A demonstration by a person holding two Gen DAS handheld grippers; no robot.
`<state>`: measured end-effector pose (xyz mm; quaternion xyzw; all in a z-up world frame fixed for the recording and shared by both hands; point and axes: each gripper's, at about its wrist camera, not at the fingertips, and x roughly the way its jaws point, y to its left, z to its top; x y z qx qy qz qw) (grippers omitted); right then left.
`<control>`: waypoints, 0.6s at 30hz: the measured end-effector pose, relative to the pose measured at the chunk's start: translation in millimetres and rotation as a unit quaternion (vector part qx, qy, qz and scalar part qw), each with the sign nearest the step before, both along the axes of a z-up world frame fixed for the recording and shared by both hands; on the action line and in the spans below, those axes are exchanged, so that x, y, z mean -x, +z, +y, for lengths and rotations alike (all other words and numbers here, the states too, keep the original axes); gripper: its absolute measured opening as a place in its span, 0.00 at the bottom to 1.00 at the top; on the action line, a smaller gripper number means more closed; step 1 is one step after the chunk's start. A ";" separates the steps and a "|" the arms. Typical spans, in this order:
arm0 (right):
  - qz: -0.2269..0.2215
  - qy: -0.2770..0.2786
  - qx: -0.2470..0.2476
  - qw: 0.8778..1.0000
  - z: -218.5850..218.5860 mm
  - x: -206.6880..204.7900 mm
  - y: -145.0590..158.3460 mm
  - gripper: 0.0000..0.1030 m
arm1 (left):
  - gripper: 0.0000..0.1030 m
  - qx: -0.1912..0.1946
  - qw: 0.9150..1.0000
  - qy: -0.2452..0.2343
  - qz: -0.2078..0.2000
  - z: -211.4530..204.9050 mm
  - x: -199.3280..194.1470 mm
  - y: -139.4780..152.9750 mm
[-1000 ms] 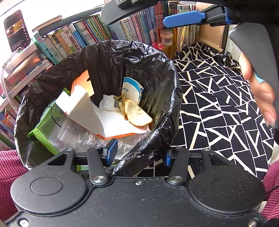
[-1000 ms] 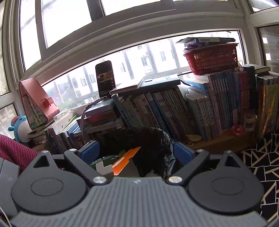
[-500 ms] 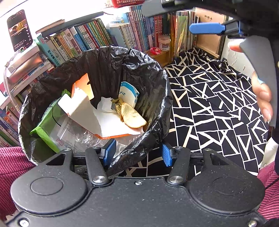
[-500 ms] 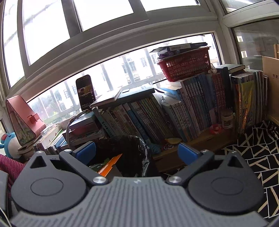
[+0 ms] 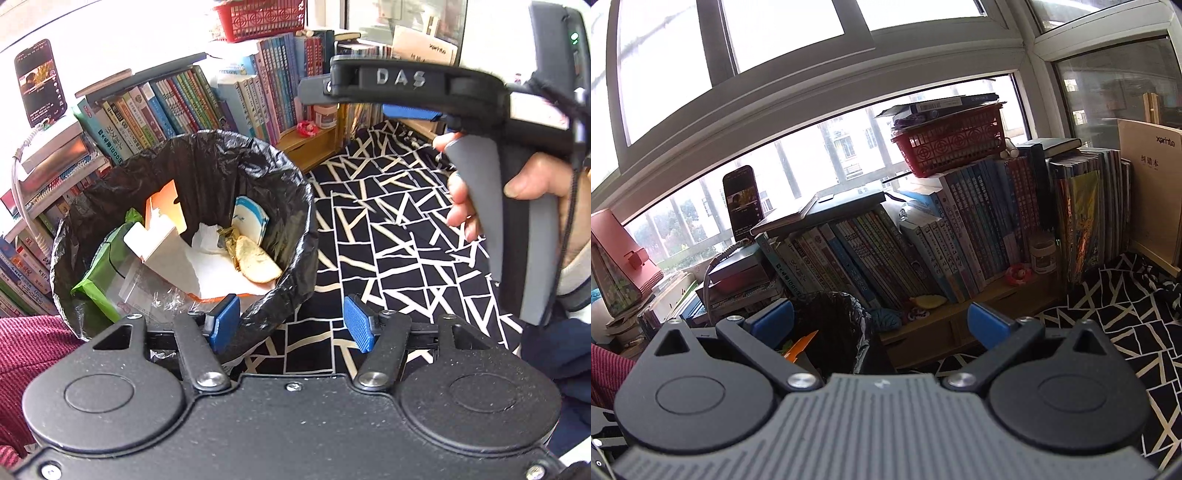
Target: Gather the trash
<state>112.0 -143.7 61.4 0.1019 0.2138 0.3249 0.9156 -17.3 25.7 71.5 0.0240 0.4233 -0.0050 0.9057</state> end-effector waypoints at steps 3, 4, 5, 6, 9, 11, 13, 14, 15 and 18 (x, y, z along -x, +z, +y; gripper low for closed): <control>0.008 -0.004 0.004 1.000 -1.5 -0.4 1.8 1.00 | 0.62 0.002 1.000 -0.002 -0.013 -4.9 3.5 6.3; 0.012 -0.006 0.008 1.000 -1.8 0.1 2.3 1.00 | 0.63 0.003 1.000 -0.002 -0.013 -6.5 3.7 7.1; 0.016 -0.008 0.014 1.000 -1.6 0.5 2.4 1.00 | 0.63 0.003 1.000 -0.002 -0.012 -8.3 3.3 7.7; 0.020 -0.010 0.020 1.000 -1.2 1.3 2.3 1.00 | 0.64 0.004 1.000 -0.001 -0.011 -9.6 2.8 8.1; 0.024 -0.023 0.042 0.999 -2.4 4.9 0.3 1.00 | 0.65 0.008 1.000 0.008 -0.010 -11.0 -0.8 10.1; 0.025 -0.035 0.057 0.997 -3.9 5.9 -0.6 1.00 | 0.65 0.011 1.000 0.015 -0.014 -10.8 -4.2 11.3; 0.030 -0.047 0.069 0.996 -5.6 4.9 -2.2 1.00 | 0.68 0.011 1.000 0.026 -0.014 -10.9 -8.3 11.0; 0.035 -0.050 0.072 0.996 -6.7 3.5 -3.5 1.00 | 0.70 0.009 0.999 0.031 -0.014 -11.0 -10.7 10.1; 0.042 -0.052 0.075 0.995 -7.6 1.4 -5.1 1.00 | 0.74 0.005 0.999 0.034 -0.013 -11.3 -13.2 8.9; 0.061 -0.062 0.086 0.992 -9.5 -4.7 -11.7 1.00 | 0.75 -0.006 0.999 0.043 -0.010 -12.7 -19.4 5.4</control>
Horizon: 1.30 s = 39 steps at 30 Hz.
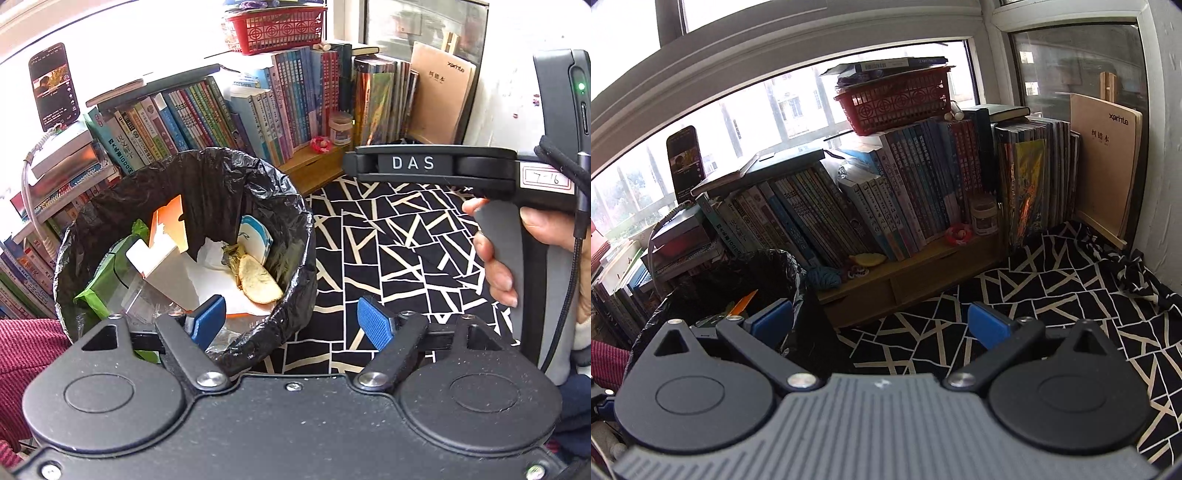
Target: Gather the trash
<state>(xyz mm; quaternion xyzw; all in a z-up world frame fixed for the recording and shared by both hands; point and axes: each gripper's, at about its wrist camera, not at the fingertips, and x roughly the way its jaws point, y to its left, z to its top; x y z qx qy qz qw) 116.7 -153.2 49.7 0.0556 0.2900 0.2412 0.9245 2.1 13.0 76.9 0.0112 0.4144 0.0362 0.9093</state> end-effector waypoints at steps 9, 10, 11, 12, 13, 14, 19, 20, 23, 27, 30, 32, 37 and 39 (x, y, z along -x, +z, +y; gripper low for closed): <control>0.024 -0.017 0.014 0.999 2.2 -11.4 -10.1 1.00 | 0.77 -0.003 1.000 0.017 0.016 6.0 -11.6 -8.1; 0.024 -0.017 0.017 0.999 3.2 -11.7 -10.8 1.00 | 0.78 -0.003 1.000 0.018 0.018 6.5 -12.4 -8.7; 0.024 -0.017 0.019 0.999 4.3 -11.9 -11.8 1.00 | 0.78 -0.003 1.000 0.019 0.020 7.0 -13.2 -9.6; 0.025 -0.017 0.020 0.999 5.1 -12.2 -12.6 1.00 | 0.78 -0.004 1.000 0.020 0.022 7.5 -13.9 -10.4; 0.027 -0.016 0.021 0.999 5.8 -12.4 -13.3 1.00 | 0.78 -0.004 0.999 0.022 0.024 8.2 -14.7 -11.3; 0.030 -0.015 0.021 0.999 6.2 -13.3 -14.5 1.00 | 0.78 -0.003 0.999 0.025 0.026 9.3 -15.5 -12.1; 0.046 0.001 0.022 0.999 9.4 -14.9 -16.9 1.00 | 0.79 -0.007 0.999 0.039 0.030 15.9 -17.7 -15.5; 0.047 0.005 0.020 0.999 9.8 -14.9 -17.1 1.00 | 0.79 -0.010 0.999 0.040 0.032 16.3 -18.2 -16.5; 0.046 0.013 0.022 0.999 12.6 -13.4 -17.6 1.00 | 0.79 -0.013 0.998 0.038 0.037 16.4 -18.8 -19.2; 0.047 0.017 0.027 0.998 15.2 -14.3 -19.5 1.00 | 0.79 -0.011 0.998 0.040 0.039 18.3 -20.8 -21.0; 0.049 0.017 0.030 0.998 15.8 -16.0 -20.4 1.00 | 0.79 -0.008 0.998 0.043 0.040 20.8 -22.7 -22.7; 0.049 0.017 0.030 0.998 15.7 -16.1 -20.6 1.00 | 0.79 -0.007 0.998 0.043 0.041 22.0 -23.9 -23.9; 0.048 0.024 0.034 0.998 17.3 -16.2 -21.9 1.00 | 0.79 -0.011 0.998 0.044 0.042 23.6 -26.3 -27.1; 0.047 0.026 0.038 0.998 18.3 -15.8 -22.2 1.00 | 0.79 -0.011 0.998 0.046 0.042 25.3 -27.3 -28.1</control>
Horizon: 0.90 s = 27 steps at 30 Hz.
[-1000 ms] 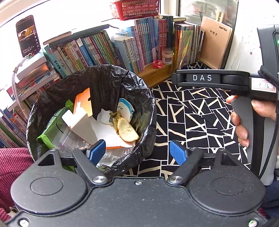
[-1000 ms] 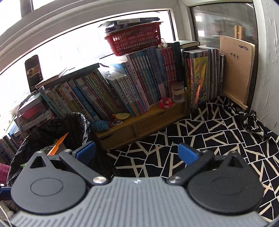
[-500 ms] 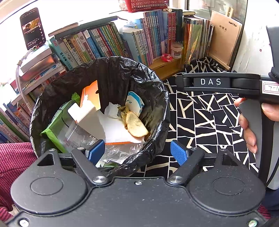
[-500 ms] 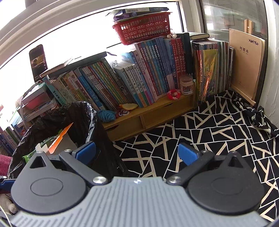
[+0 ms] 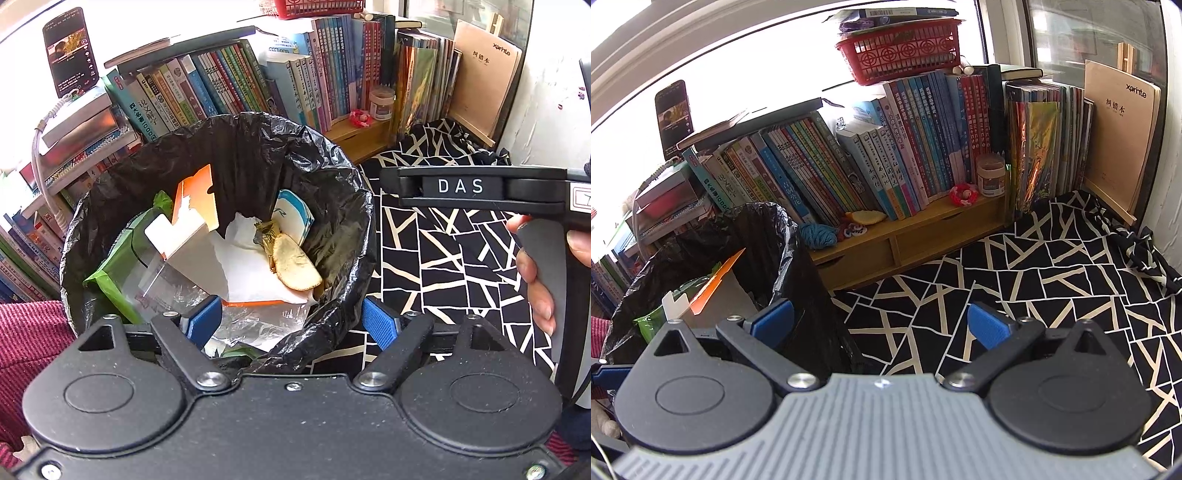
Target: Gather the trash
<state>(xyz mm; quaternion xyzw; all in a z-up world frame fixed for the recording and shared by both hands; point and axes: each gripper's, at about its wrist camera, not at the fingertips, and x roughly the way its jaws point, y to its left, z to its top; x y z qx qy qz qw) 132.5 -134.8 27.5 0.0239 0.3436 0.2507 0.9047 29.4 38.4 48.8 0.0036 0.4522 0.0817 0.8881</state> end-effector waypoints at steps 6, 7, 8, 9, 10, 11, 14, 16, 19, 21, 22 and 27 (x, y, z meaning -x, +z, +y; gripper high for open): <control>0.000 0.001 0.002 1.000 0.7 -0.2 -0.8 1.00 | 0.80 -0.003 1.000 0.002 0.004 2.6 -3.2 -3.8; 0.000 0.001 0.002 1.000 0.6 -0.4 -1.0 1.00 | 0.80 -0.003 1.000 0.002 0.004 2.7 -3.5 -4.2; 0.000 0.002 0.002 1.000 0.5 -0.5 -1.1 1.00 | 0.80 -0.003 1.000 0.002 0.004 2.8 -3.9 -4.4; 0.000 0.002 0.002 1.000 0.6 -0.7 -1.2 1.00 | 0.80 -0.003 1.000 0.002 0.003 2.5 -4.6 -4.7; 0.000 0.002 0.003 1.000 0.7 -0.7 -1.3 1.00 | 0.80 -0.004 1.000 0.000 0.003 2.0 -5.2 -5.0; 0.000 0.002 0.003 1.000 0.6 -0.7 -1.5 1.00 | 0.80 -0.004 1.000 -0.001 0.002 1.6 -5.7 -5.4; 0.001 0.002 0.004 1.000 0.9 -1.0 -1.7 1.00 | 0.80 -0.007 1.000 -0.004 0.005 1.7 -6.7 -7.6; 0.001 0.002 0.005 1.000 1.2 -1.0 -1.9 1.00 | 0.80 -0.007 1.000 -0.002 0.007 2.4 -7.4 -8.5; 0.002 0.003 0.007 1.000 1.8 -1.7 -2.7 1.00 | 0.80 -0.006 1.000 -0.001 0.006 3.1 -8.3 -8.8; 0.002 0.003 0.007 1.000 2.1 -1.7 -2.7 1.00 | 0.80 -0.006 1.000 -0.001 0.006 3.1 -8.7 -9.1; 0.002 0.003 0.007 1.000 2.2 -1.8 -2.8 1.00 | 0.80 -0.006 1.000 -0.001 0.007 3.1 -8.8 -9.2; 0.002 0.003 0.009 1.000 3.1 -1.4 -3.4 1.00 | 0.80 -0.006 1.000 -0.001 0.009 3.6 -9.4 -10.7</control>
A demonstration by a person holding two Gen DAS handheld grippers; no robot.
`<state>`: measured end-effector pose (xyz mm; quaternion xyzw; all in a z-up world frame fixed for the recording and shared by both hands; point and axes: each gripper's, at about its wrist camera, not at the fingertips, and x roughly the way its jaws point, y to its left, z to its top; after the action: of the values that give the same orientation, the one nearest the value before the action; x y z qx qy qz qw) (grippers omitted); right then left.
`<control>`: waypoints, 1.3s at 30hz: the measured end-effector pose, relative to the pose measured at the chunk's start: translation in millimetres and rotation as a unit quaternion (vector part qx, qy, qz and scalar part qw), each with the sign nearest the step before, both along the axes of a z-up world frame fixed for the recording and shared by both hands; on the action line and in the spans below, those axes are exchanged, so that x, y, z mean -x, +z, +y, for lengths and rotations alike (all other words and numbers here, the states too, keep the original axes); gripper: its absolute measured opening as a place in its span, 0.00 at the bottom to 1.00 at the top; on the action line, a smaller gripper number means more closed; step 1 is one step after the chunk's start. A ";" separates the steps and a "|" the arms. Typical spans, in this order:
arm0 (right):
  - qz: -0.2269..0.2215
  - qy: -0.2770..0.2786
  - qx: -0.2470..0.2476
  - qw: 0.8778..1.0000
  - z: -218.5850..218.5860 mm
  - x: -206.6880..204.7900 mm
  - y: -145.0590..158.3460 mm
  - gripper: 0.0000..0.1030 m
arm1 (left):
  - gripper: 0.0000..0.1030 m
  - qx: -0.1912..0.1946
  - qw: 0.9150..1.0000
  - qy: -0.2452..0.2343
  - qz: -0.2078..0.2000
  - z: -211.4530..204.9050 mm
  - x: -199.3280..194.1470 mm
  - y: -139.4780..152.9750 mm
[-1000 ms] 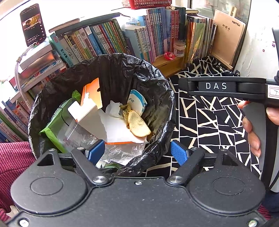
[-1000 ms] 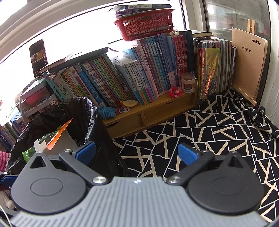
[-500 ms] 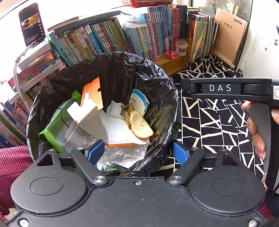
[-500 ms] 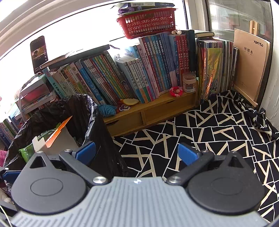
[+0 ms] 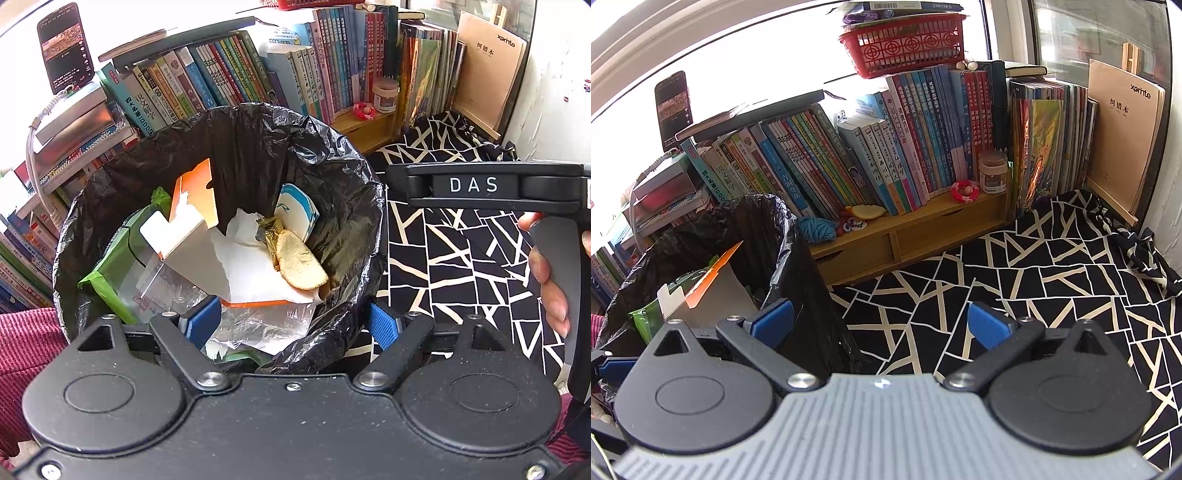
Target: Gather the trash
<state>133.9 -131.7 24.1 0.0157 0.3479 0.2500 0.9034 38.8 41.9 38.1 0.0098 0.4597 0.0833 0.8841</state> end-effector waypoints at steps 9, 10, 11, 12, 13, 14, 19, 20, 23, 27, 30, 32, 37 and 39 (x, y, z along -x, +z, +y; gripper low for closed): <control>0.000 0.000 0.000 1.000 -0.1 -0.2 0.3 1.00 | 0.80 0.001 1.000 0.001 0.003 0.1 -0.2 -0.7; 0.000 0.000 0.000 1.000 -0.2 -0.2 0.4 1.00 | 0.80 0.001 1.000 0.001 0.003 0.1 -0.3 -0.8; 0.000 0.000 0.000 1.000 -0.1 -0.2 0.5 1.00 | 0.80 0.001 1.000 0.001 0.003 0.2 -0.2 -0.7; -0.001 0.000 0.001 1.000 0.0 -0.1 0.1 1.00 | 0.80 0.001 1.000 0.002 0.003 0.2 -0.2 -0.7; -0.001 0.001 0.001 1.000 0.1 0.3 -0.3 1.00 | 0.80 0.001 1.000 0.002 0.003 0.3 -0.4 -0.8; -0.002 0.001 0.001 1.000 0.3 0.7 -0.5 1.00 | 0.80 0.001 1.000 0.002 0.003 0.2 -0.4 -0.9; -0.003 0.002 0.003 1.000 0.3 1.1 -0.9 1.00 | 0.80 0.001 1.000 0.002 0.004 0.1 -0.6 -1.4; -0.003 0.003 0.003 1.000 0.2 1.2 -0.9 1.00 | 0.80 0.001 1.000 0.002 0.003 0.1 -0.6 -1.4; -0.003 0.002 0.004 1.000 0.3 1.3 -0.7 1.00 | 0.81 0.001 1.000 0.003 0.004 0.4 -0.7 -1.2; -0.003 0.003 0.004 1.000 0.2 1.2 -0.6 1.00 | 0.81 0.001 1.000 0.003 0.004 -0.1 -0.7 -2.1; -0.003 0.002 0.004 1.000 0.5 1.4 -0.7 1.00 | 0.81 0.001 1.000 0.003 0.004 -0.1 -0.7 -2.1; -0.003 0.003 0.004 1.000 0.5 1.0 -0.9 1.00 | 0.81 0.001 1.000 0.004 0.005 -0.2 -0.7 -2.1; -0.003 0.002 0.005 1.000 0.8 1.3 -1.2 1.00 | 0.81 0.001 1.000 0.003 0.005 -0.5 -0.6 -2.5; -0.003 0.002 0.005 1.000 0.9 1.2 -1.1 1.00 | 0.81 0.001 1.000 0.003 0.005 -0.3 -0.8 -2.7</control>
<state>132.7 -130.8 23.0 0.0102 0.3467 0.2505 0.9039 39.6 41.6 35.5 0.0077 0.4641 0.0853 0.8816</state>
